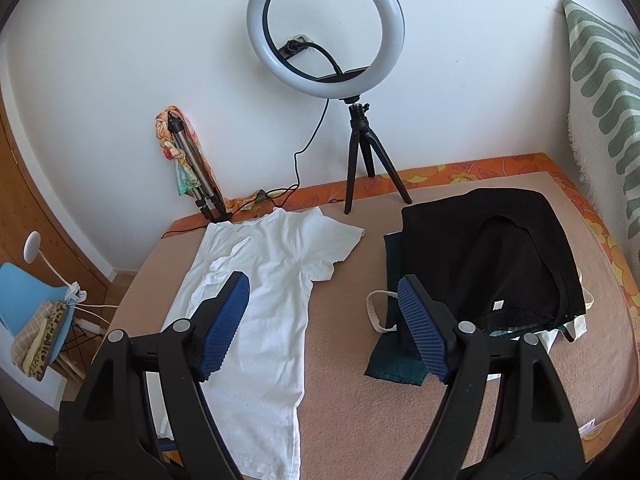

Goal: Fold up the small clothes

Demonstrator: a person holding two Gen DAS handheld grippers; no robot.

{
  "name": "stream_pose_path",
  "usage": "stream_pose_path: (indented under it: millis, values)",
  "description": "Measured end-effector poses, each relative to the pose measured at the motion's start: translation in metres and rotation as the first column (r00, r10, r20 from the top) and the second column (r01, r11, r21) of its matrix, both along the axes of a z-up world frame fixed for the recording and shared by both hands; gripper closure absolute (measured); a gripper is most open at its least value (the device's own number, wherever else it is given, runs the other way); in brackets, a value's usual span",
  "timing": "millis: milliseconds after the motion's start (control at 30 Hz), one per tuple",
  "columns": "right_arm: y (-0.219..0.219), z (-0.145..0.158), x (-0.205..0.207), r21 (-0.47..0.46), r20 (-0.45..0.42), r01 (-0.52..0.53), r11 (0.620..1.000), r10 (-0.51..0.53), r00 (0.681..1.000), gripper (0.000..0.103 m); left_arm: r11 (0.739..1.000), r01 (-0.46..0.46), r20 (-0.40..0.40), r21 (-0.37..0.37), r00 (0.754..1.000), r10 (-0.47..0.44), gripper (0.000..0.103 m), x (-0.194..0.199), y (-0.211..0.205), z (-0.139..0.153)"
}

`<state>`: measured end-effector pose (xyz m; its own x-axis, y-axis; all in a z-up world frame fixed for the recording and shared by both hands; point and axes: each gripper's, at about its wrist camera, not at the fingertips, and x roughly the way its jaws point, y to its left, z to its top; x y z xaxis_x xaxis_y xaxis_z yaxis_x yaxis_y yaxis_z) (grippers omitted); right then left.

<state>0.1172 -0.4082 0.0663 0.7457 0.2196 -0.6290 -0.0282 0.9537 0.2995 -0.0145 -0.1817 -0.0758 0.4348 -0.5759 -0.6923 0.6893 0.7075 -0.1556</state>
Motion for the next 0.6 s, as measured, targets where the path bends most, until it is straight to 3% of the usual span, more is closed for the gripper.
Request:
stream_pose_path:
  millis: [267, 433, 600]
  values:
    - [-0.041, -0.018, 0.011, 0.098, -0.035, 0.058, 0.993, -0.055, 0.998, 0.023, 0.989, 0.110, -0.004, 0.095, 0.994, -0.110, 0.061, -0.004, -0.057, -0.019]
    - [-0.050, -0.031, 0.022, 0.168, -0.061, 0.066, 0.984, -0.056, 0.997, 0.023, 0.984, 0.111, -0.009, 0.137, 0.994, -0.110, 0.061, 0.003, -0.077, -0.032]
    - [-0.050, -0.038, 0.029, 0.156, -0.072, 0.073, 0.985, -0.063, 0.995, 0.023, 0.983, 0.087, -0.027, 0.162, 0.996, -0.084, 0.061, 0.009, -0.080, -0.044]
